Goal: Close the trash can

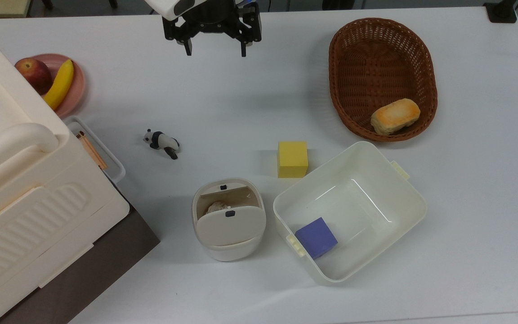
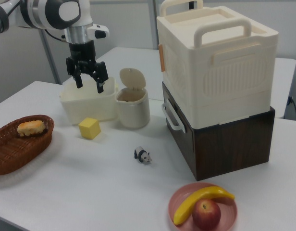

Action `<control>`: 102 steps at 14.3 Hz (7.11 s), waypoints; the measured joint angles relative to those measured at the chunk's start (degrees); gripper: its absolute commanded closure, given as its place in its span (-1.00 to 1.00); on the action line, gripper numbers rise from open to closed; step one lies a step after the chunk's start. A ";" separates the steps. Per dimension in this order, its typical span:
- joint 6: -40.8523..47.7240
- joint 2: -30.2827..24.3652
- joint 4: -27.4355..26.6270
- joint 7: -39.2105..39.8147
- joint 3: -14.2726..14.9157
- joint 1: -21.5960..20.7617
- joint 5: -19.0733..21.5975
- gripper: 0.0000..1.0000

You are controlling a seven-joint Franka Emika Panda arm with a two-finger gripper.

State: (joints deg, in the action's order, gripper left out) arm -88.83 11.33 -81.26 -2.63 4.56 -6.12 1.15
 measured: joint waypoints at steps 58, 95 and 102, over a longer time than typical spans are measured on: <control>-63.79 19.52 4.03 -2.86 -0.64 -0.40 3.04 0.93; -63.80 20.16 2.02 -2.29 0.00 2.68 -3.23 0.90; -63.80 17.04 2.44 -4.78 -0.86 0.39 2.54 0.84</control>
State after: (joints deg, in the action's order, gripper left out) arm -152.63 28.37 -78.82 -7.41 3.70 -5.72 3.69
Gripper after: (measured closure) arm 0.921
